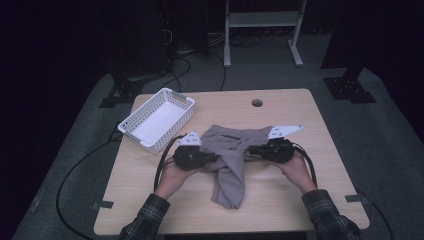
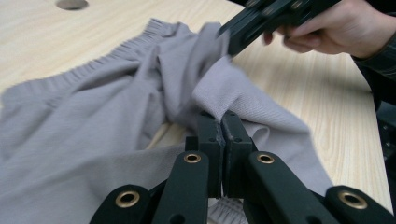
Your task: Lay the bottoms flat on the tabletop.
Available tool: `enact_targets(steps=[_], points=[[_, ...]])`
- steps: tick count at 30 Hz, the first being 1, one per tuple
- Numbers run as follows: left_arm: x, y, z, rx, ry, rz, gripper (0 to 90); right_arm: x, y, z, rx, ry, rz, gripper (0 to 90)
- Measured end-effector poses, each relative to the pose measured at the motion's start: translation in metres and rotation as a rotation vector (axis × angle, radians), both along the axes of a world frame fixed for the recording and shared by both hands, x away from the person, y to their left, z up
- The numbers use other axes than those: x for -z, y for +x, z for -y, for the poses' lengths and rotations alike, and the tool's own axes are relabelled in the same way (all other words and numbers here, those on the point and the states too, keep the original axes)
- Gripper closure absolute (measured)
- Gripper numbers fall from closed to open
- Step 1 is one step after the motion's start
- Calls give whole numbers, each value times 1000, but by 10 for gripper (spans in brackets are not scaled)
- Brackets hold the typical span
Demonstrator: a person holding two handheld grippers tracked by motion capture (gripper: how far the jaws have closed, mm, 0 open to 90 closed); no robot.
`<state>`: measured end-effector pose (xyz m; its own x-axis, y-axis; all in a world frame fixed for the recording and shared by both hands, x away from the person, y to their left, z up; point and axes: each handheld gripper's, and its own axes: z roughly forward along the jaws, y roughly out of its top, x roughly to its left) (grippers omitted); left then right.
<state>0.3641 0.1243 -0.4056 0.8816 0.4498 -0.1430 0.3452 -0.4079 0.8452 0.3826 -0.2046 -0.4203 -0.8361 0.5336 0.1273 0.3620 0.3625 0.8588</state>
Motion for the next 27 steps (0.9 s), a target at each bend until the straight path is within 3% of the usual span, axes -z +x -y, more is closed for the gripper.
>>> enact_targets(steps=[10, 16, 19, 22, 23, 24, 27], points=[[2, 9, -48, -146, 31, 13, 883, -15, -12, 73, 152, 65, 23, 889], [12, 17, -84, -266, 78, -17, 882, -6, -17, 113, 253, 41, 7, 889], [18, 21, -96, -321, 105, -54, 880, 2, -18, 132, 317, 8, -14, 888], [19, 21, -99, -343, 112, -45, 793, 8, -16, 141, 353, -11, -32, 881], [18, 21, -100, -346, 101, -44, 711, 9, -16, 142, 366, -15, -33, 827], [16, 20, -100, -350, 88, -42, 658, 9, -16, 142, 364, 3, -32, 760], [11, 16, -99, -346, 76, -29, 543, 2, -18, 135, 330, 46, -18, 681]])
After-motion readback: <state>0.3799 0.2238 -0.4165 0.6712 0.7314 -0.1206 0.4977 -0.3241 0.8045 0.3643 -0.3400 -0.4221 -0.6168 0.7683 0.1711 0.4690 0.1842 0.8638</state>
